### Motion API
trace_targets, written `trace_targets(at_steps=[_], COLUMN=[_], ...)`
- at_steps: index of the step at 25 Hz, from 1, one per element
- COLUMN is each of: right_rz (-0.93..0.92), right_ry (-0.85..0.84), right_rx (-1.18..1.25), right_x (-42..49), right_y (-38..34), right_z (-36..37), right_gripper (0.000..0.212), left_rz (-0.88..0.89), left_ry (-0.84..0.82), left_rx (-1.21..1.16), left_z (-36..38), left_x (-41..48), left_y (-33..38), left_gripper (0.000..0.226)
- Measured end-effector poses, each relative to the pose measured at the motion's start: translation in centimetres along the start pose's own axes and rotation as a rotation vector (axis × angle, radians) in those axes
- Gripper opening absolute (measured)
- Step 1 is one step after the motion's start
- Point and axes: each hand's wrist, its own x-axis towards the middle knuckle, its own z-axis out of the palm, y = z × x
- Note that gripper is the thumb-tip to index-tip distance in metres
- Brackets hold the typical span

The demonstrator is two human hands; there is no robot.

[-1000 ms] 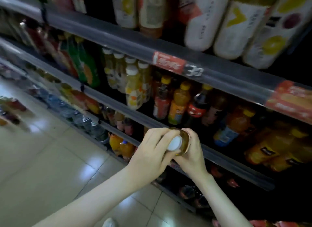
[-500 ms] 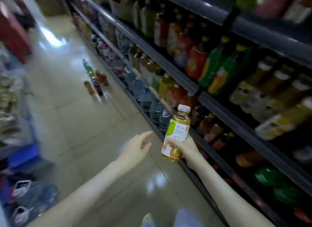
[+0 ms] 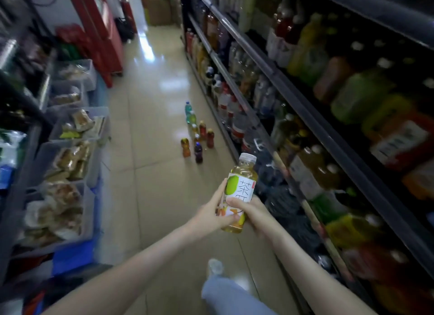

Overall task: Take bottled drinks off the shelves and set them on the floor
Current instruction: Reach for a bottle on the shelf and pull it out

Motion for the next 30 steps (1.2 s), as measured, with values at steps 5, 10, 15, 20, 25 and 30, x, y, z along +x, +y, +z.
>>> trace_targets(at_steps=[5,10,15,20,25,30], right_rz=[0.119,0.090,0.031,-0.030,-0.119,-0.160], right_ry=[-0.125,-0.127,0.055,0.242,0.365,0.610], right_rx=[-0.048,-0.113,0.003,0.054,0.036,0.108], right_x=[18.6,39.2,58.8,75.5,93.9,105.1], right_y=[-9.4,-17.4,-28.7,-39.4,-48.9,-58.3], right_z=[6.5,13.0,17.8,15.7,12.9,11.0], right_gripper=[0.024,0.037,0.028,0.041,0.047,0.019], left_rz=[-0.068,-0.101,-0.106,0.031,0.167,0.233], left_ry=[0.038,0.030,-0.003,-0.196,-0.175,-0.241], left_rx=[0.083,0.230,0.458,0.546,0.676,0.645], left_z=[-18.1,-36.6,-54.3,-67.2,-76.5,-83.1], left_x=[11.2,24.6,40.3,58.4,77.0,89.8], left_y=[3.0,4.8,11.4,18.3,23.2,29.8], left_gripper=[0.097,0.100,0.097,0.077,0.073,0.072])
